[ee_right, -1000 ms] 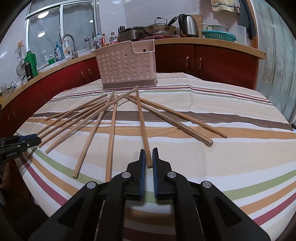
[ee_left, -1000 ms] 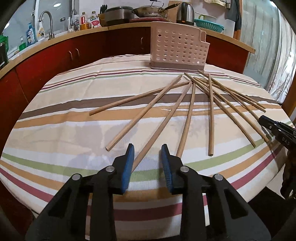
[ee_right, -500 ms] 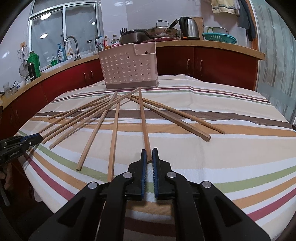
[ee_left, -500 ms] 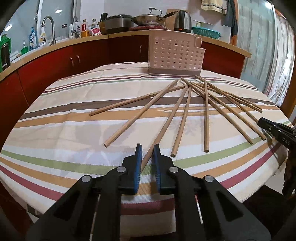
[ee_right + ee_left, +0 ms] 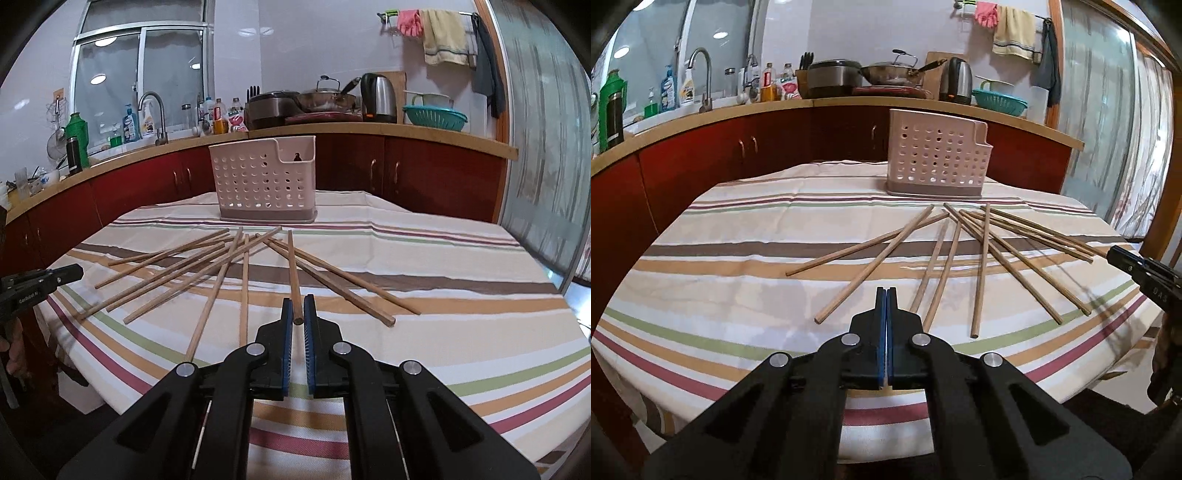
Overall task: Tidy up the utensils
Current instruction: 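Close the right tool on one wooden chopstick and lift it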
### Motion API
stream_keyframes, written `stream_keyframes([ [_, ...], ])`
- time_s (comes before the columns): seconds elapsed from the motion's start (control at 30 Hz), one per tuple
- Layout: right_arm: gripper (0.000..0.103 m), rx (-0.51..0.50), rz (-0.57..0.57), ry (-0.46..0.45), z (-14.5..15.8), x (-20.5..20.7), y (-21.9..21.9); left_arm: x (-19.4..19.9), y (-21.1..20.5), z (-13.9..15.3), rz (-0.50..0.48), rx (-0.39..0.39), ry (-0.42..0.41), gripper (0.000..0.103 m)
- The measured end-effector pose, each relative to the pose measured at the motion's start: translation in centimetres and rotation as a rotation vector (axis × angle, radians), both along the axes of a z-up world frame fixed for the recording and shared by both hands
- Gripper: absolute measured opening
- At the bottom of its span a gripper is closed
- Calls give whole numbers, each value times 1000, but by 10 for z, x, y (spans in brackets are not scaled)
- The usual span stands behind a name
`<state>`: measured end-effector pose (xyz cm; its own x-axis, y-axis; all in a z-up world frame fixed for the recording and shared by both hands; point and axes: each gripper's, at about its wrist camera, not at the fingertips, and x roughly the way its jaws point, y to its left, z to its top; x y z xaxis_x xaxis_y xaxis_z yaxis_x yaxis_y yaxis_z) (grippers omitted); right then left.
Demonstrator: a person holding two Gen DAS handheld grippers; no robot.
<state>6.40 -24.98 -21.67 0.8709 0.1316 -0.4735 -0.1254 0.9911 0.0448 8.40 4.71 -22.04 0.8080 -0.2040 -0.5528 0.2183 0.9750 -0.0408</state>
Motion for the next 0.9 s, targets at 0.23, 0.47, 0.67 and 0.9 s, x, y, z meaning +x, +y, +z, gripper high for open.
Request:
stream_keyframes([
  [0.23,7,5,-6,45,-21,3,-3,5,-3,-22,-22,10,95,4],
  [0.47,7,25,-8,69,-33,3,-9,5,-7,-29,-34,40,113,34],
  [0.67,13,38,-7,71,-40,0,-12,5,-9,-38,-35,76,126,34],
  [0.9,13,55,4,81,-47,-2,-17,-4,-6,-40,-9,61,103,29],
])
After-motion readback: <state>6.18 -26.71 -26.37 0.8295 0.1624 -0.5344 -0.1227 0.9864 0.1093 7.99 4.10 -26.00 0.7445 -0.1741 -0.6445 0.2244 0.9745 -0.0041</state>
